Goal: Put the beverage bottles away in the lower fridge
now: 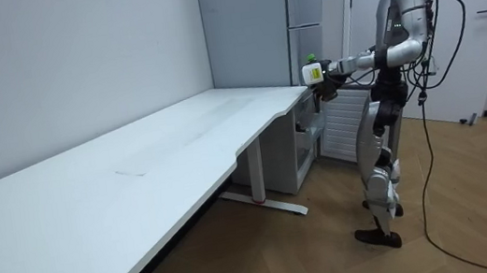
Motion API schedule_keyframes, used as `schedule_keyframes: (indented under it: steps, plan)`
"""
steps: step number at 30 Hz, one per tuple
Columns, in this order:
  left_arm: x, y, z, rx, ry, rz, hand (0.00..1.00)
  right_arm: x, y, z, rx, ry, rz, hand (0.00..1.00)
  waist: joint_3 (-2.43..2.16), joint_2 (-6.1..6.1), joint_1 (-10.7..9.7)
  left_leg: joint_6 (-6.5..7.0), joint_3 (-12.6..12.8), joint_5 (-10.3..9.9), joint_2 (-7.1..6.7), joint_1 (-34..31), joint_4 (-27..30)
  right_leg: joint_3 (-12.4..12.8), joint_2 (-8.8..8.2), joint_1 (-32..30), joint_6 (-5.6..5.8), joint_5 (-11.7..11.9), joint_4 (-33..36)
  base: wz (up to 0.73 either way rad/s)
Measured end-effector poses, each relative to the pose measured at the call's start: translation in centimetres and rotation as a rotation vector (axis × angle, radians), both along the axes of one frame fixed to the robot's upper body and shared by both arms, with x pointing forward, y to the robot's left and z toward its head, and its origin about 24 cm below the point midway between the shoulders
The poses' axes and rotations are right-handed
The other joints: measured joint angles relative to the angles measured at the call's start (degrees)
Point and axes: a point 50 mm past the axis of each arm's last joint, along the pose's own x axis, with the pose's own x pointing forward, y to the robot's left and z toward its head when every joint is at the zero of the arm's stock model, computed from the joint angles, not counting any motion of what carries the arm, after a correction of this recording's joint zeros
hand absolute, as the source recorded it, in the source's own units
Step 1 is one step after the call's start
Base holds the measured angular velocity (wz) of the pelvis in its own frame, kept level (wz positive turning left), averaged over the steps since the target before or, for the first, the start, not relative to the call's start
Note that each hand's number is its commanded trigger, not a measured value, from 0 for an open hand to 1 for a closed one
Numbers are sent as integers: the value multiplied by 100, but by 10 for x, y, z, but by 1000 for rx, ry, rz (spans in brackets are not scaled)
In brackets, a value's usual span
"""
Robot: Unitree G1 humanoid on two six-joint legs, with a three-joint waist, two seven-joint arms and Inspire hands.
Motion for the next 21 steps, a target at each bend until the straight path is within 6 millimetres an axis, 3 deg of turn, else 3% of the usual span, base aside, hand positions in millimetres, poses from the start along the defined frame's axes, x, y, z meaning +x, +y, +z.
schedule_keyframes:
  steps: [19,20,21]
  plan:
    - [-3,-10,4,-9,-14,-47,100,-7,-6,-11,39,80,-30,0,-27,24,-8,0,-9,1,0,13,2,-5,1,9,1,4,26,0]
    - [-3,-10,4,-8,-14,-48,100,-7,-6,-11,39,80,-29,35,-27,24,-8,0,-9,1,0,13,2,-5,1,9,0,5,27,0]
    - [-3,-10,4,-6,-13,-50,100,-7,-6,-12,39,82,-28,82,-27,24,-8,0,-9,1,0,13,4,-4,1,10,0,5,29,0]
